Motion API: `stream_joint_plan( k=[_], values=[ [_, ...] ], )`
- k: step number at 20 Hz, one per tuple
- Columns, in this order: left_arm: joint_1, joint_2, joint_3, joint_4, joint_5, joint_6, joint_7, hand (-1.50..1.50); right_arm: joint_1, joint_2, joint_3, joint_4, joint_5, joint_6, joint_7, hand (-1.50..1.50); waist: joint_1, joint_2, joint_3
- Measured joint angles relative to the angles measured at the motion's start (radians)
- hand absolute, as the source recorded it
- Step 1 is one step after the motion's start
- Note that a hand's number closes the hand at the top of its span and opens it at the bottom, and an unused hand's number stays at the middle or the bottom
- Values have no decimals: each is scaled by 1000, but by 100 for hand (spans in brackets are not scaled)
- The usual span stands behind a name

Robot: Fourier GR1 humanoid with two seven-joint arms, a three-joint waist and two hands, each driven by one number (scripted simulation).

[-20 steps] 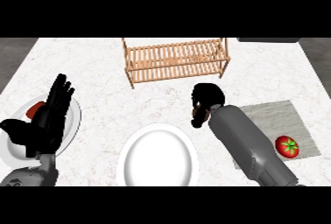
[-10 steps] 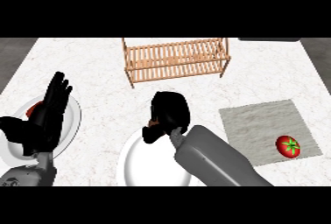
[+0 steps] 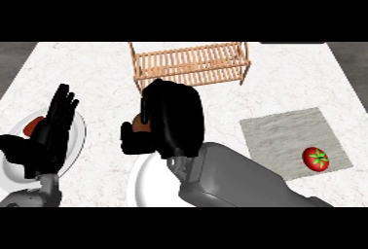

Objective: Pick the pear from the placemat and place it in the tiered shelf

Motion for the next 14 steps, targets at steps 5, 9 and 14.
stream_joint_plan(
  k=[5,9,14],
  values=[
    [0,12,25,-1,13,-19,-3,0,-52,-5,-87,-50,84,53,41,150,-5,4,0],
    [-13,10,24,-13,3,-17,22,0,-53,-18,-173,-39,116,74,19,150,-2,8,0],
    [5,1,31,-11,-2,-28,-2,0,-71,-6,-261,44,150,64,-29,150,5,11,0]
  ],
)
